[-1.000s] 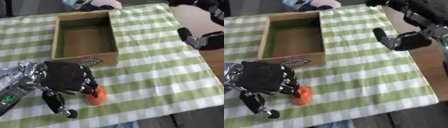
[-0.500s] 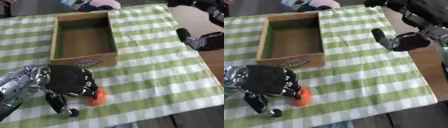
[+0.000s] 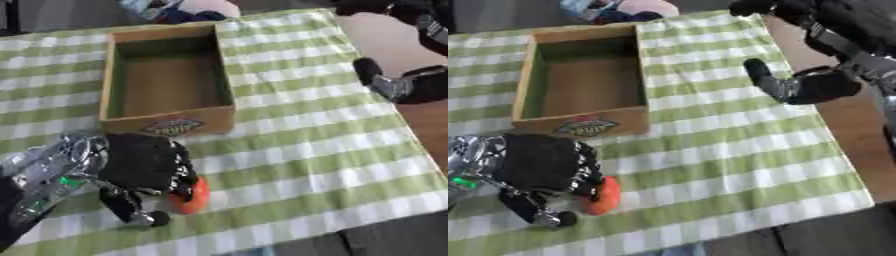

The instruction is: Pick up objects on the table and place them in the box.

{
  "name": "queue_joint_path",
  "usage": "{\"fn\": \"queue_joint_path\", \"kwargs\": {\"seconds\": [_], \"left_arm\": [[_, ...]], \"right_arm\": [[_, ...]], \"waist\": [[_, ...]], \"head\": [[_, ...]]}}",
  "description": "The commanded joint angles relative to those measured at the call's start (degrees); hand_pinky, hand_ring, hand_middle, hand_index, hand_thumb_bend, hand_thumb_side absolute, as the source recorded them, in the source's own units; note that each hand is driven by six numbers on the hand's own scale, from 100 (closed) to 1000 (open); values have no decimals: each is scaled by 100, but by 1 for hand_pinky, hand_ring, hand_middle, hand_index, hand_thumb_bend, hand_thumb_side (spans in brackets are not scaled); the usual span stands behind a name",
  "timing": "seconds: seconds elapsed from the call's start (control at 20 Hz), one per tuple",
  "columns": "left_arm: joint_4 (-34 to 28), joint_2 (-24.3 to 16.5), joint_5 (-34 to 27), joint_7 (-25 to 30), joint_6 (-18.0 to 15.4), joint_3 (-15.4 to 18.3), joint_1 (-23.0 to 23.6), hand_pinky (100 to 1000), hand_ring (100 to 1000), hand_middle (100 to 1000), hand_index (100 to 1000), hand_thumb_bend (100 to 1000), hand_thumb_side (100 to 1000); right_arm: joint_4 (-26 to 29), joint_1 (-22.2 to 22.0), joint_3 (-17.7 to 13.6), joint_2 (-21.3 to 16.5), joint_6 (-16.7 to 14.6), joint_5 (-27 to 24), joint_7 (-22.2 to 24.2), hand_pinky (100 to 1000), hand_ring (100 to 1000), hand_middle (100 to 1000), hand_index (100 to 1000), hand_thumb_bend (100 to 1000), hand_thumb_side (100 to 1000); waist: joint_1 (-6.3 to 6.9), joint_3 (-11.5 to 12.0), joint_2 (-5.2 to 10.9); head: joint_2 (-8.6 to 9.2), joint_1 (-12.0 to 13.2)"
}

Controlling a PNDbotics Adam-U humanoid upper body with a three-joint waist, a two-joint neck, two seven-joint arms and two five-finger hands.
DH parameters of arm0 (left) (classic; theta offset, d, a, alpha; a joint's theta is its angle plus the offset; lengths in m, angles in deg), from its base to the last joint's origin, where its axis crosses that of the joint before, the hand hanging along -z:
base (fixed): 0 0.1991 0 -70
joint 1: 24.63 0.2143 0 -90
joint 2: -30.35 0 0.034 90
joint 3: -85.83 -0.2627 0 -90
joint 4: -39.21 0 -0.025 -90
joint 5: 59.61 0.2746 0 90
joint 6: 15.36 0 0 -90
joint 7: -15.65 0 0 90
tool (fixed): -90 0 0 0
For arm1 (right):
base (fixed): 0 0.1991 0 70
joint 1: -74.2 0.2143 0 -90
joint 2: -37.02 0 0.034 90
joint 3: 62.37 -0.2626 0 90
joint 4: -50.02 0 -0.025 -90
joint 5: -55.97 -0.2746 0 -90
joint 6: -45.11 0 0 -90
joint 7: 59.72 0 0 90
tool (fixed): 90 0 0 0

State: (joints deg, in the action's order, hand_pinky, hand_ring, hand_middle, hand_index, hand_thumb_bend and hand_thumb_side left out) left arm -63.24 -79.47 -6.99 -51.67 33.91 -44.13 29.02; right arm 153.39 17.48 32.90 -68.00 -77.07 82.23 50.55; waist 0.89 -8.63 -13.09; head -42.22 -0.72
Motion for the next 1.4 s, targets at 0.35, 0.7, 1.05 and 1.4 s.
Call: {"fn": "queue_joint_path", "kwargs": {"seconds": [0.35, 0.7, 1.05, 1.4], "left_arm": [[-193, -221, 436, 1099, -1124, 146, -168, 732, 682, 668, 826, 419, 428], [-733, -480, -131, 1204, -1124, 501, -302, 729, 679, 660, 814, 422, 424], [-316, -124, -180, 1472, -1124, 254, -476, 731, 682, 662, 819, 408, 416], [163, 157, 57, 1687, -1124, 73, -471, 732, 684, 662, 821, 410, 415]], "right_arm": [[28, 84, -75, -93, -22, -33, -1, 778, 797, 800, 957, 100, 593], [23, 78, -69, -115, -29, -33, 3, 778, 797, 800, 957, 100, 593], [25, 108, -47, -71, -41, -57, 22, 778, 797, 800, 957, 100, 595], [26, 122, -40, -41, -47, -76, 36, 778, 797, 800, 957, 100, 598]], "waist": [[-19, 11, 98], [-6, 37, 122], [-26, -22, 112], [-36, -66, 92]], "head": [[66, -45], [71, -84], [66, -69], [68, -62]]}}
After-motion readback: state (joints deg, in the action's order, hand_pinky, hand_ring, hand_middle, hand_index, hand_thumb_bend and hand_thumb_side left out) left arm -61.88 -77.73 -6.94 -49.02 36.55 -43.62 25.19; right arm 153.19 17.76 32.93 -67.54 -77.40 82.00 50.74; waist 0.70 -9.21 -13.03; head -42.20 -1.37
